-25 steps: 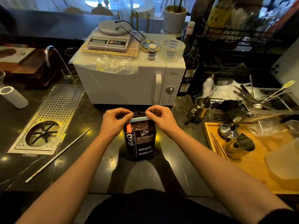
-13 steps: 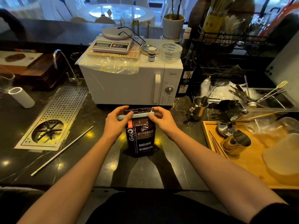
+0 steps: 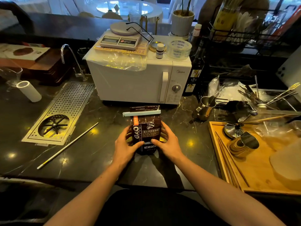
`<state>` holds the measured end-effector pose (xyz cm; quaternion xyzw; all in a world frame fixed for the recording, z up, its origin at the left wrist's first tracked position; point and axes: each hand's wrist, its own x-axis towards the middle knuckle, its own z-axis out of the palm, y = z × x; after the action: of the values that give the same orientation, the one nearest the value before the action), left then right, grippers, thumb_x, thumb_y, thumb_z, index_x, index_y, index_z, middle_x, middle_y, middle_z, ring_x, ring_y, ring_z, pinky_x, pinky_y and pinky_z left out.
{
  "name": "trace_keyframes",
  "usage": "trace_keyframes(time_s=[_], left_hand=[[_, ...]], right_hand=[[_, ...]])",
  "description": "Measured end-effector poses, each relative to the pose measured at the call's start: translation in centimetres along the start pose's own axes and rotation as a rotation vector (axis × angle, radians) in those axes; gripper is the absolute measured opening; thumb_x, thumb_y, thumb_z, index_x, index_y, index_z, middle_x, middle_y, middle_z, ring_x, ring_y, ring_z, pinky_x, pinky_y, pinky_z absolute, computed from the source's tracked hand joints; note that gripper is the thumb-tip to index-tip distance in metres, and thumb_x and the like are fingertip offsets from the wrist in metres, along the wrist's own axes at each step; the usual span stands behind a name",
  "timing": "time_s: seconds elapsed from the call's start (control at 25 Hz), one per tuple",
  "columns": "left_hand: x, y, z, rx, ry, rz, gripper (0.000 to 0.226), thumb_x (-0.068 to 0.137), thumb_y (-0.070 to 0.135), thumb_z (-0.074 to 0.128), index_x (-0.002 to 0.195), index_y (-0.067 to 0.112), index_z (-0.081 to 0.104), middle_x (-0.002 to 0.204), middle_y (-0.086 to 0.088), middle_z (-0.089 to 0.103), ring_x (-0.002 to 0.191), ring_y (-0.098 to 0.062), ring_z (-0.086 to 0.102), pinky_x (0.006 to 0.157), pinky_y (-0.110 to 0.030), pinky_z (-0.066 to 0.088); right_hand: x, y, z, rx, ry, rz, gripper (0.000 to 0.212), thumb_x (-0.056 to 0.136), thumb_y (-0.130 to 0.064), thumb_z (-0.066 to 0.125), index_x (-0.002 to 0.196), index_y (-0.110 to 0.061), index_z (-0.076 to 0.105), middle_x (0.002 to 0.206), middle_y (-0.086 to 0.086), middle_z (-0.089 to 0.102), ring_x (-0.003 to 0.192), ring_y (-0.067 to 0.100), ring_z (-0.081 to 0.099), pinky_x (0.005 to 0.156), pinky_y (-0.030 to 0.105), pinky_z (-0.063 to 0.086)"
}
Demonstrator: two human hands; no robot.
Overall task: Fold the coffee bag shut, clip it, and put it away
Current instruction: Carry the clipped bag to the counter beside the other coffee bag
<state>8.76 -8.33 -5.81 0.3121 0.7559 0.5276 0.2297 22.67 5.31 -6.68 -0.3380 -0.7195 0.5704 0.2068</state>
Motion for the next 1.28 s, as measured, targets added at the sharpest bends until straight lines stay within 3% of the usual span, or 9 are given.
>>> trace_keyframes(time_s=[0.08, 0.2, 0.32, 0.44, 0.6, 0.8, 1.0, 1.2, 1.28], left_hand=[[-0.1, 0.2, 0.0, 0.004, 0.003, 0.022, 0.080, 0.071, 0.016, 0.083, 0.140, 0.018, 0.044, 0.128, 0.003, 0.058, 0.114, -0.006, 0.054, 0.095, -0.024, 0.050], [0.4, 1.0, -0.3, 0.011, -0.022, 0.054, 0.082, 0.071, 0.013, 0.083, 0.142, 0.019, 0.042, 0.126, 0.006, 0.058, 0.115, -0.006, 0.054, 0.085, -0.007, 0.047], [1.6, 2.4, -0.7, 0.020, -0.040, 0.122, 0.082, 0.072, 0.014, 0.082, 0.143, 0.019, 0.041, 0.131, 0.000, 0.059, 0.118, -0.010, 0.056, 0.093, -0.020, 0.051], [3.1, 4.8, -0.6, 0.053, -0.080, 0.205, 0.082, 0.073, 0.016, 0.082, 0.144, 0.019, 0.040, 0.135, -0.004, 0.058, 0.121, -0.012, 0.055, 0.100, -0.033, 0.050], [4.9, 8.9, 1.1, 0.018, -0.224, 0.338, 0.081, 0.073, 0.014, 0.082, 0.143, 0.019, 0.041, 0.132, -0.005, 0.058, 0.121, -0.014, 0.056, 0.101, -0.034, 0.050], [4.1, 14.7, 6.5, -0.078, -0.444, 0.491, 0.084, 0.071, 0.014, 0.084, 0.141, 0.029, 0.039, 0.129, 0.005, 0.057, 0.122, -0.013, 0.057, 0.100, -0.038, 0.051], [-2.1, 20.7, 12.0, -0.158, -0.646, 0.642, 0.082, 0.072, 0.014, 0.083, 0.142, 0.023, 0.043, 0.123, 0.010, 0.058, 0.117, -0.008, 0.058, 0.095, -0.021, 0.051], [-12.9, 25.7, 18.6, -0.227, -0.871, 0.746, 0.079, 0.071, 0.016, 0.083, 0.137, 0.032, 0.043, 0.120, 0.018, 0.056, 0.109, 0.005, 0.057, 0.089, -0.011, 0.049], [-18.4, 27.2, 21.6, -0.254, -0.969, 0.750, 0.075, 0.071, 0.015, 0.083, 0.136, 0.027, 0.048, 0.121, 0.016, 0.059, 0.108, 0.011, 0.056, 0.086, -0.012, 0.051]], right_hand=[[-0.2, -0.2, 0.4, -0.001, 0.039, -0.024, 0.082, 0.078, -0.006, 0.078, 0.147, -0.024, 0.037, 0.137, 0.000, 0.058, 0.126, 0.010, 0.055, 0.105, 0.029, 0.047], [-0.3, -1.1, 0.4, -0.009, 0.081, -0.037, 0.082, 0.077, -0.004, 0.078, 0.146, -0.023, 0.039, 0.135, -0.001, 0.060, 0.120, 0.001, 0.058, 0.103, 0.025, 0.048], [-0.2, -2.9, -0.1, -0.002, 0.149, -0.065, 0.079, 0.079, -0.005, 0.077, 0.146, -0.024, 0.040, 0.132, -0.006, 0.059, 0.111, -0.017, 0.055, 0.094, 0.010, 0.047], [-0.5, -4.8, -1.2, 0.016, 0.271, -0.074, 0.081, 0.078, -0.006, 0.078, 0.145, -0.027, 0.039, 0.129, -0.014, 0.057, 0.112, -0.017, 0.054, 0.093, 0.009, 0.046], [-2.2, -7.5, -4.0, 0.019, 0.493, -0.066, 0.080, 0.076, -0.003, 0.079, 0.142, -0.027, 0.041, 0.122, -0.022, 0.056, 0.112, -0.015, 0.055, 0.089, 0.010, 0.049], [-7.7, -9.8, -9.3, 0.036, 0.829, -0.067, 0.073, 0.075, 0.001, 0.079, 0.132, -0.030, 0.047, 0.121, -0.008, 0.063, 0.112, -0.002, 0.061, 0.088, 0.015, 0.052], [-17.1, -11.2, -14.2, -0.016, 1.084, -0.106, 0.076, 0.075, -0.001, 0.079, 0.124, -0.049, 0.045, 0.116, -0.018, 0.060, 0.109, -0.009, 0.060, 0.083, 0.011, 0.051], [-30.0, -11.0, -18.9, -0.064, 1.289, -0.132, 0.075, 0.075, 0.003, 0.078, 0.140, -0.015, 0.045, 0.120, -0.011, 0.063, 0.111, -0.008, 0.060, 0.089, 0.011, 0.049], [-36.3, -10.6, -20.6, -0.092, 1.385, -0.118, 0.075, 0.075, 0.002, 0.079, 0.139, -0.016, 0.046, 0.119, -0.013, 0.063, 0.111, -0.005, 0.062, 0.095, 0.017, 0.050]])
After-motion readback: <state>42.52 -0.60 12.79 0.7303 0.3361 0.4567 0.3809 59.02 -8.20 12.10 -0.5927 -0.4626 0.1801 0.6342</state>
